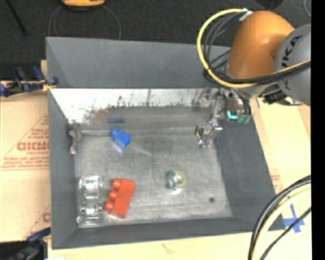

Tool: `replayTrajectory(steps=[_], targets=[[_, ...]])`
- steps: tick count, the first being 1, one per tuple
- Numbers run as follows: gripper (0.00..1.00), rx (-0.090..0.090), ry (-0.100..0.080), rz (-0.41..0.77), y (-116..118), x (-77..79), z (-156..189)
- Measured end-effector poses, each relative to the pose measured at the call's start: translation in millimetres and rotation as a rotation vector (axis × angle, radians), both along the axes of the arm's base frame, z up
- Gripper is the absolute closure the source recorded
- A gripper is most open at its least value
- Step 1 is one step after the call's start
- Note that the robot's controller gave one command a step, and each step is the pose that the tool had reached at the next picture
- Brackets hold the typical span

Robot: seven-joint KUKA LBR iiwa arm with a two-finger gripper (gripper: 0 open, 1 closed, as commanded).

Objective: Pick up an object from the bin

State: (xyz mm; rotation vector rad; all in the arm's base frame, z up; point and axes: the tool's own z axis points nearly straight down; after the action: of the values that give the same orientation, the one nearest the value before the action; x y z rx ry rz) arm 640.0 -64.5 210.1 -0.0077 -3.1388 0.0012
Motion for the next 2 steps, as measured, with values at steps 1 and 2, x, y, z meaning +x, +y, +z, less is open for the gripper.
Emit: replayTrajectory(steps=[1,2], targets=[[0.0,-0.003,-0.01,0.299,26,-46.7,-129],[0.0,-0.003,-0.015,0.611,36,-80.1,-132]])
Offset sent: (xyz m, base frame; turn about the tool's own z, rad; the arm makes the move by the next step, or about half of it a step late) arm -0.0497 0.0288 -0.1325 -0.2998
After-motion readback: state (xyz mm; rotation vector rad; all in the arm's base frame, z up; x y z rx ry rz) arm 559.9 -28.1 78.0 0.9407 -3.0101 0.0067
